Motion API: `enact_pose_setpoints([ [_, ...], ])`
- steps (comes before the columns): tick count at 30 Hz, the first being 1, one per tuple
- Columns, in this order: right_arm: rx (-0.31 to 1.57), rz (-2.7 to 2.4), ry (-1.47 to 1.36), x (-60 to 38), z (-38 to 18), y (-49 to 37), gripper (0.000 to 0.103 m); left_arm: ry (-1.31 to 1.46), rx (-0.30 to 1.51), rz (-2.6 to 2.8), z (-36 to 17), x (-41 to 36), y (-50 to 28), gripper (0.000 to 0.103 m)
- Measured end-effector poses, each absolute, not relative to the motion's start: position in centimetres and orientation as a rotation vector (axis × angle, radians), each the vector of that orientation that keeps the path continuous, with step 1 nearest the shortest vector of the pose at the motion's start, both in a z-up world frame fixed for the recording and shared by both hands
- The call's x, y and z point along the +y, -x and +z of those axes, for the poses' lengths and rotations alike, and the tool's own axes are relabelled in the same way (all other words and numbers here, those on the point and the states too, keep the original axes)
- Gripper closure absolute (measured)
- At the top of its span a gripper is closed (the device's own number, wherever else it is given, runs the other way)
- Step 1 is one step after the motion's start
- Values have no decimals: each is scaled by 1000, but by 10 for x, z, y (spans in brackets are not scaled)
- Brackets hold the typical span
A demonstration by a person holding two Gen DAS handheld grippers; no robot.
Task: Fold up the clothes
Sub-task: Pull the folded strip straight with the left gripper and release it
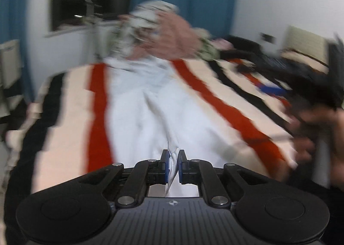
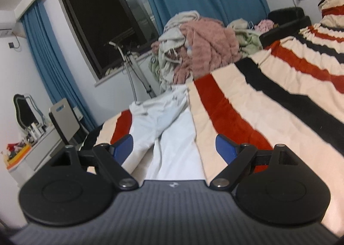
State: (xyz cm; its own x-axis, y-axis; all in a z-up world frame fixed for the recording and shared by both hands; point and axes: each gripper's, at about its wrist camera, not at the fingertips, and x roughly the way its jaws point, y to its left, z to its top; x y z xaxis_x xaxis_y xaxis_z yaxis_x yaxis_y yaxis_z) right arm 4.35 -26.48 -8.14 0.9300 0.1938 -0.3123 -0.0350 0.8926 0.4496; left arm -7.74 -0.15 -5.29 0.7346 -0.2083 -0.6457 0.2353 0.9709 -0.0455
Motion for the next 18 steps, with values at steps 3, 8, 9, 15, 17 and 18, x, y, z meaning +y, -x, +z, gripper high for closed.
enact_pose_setpoints([
  [3,349,118,-447,-270,-80,-42,18,-42,763,-308,-72,-27,72,95],
  [8,368,122,-434,-272,-83,-45,18,-38,852,-404,-100,-63,64,90],
  [9,376,126,-432,-272,-84,-47,18,-25,855,-405,-101,-59,62,85],
  [15,477,185,-481,-271,-99,-62,18,96,883,-404,-91,-24,60,46],
  [17,539,203,-538,-274,-109,-69,18,164,893,-387,-87,-6,56,44],
  [18,572,212,-570,-276,-114,-73,18,193,892,-370,-85,3,53,41],
])
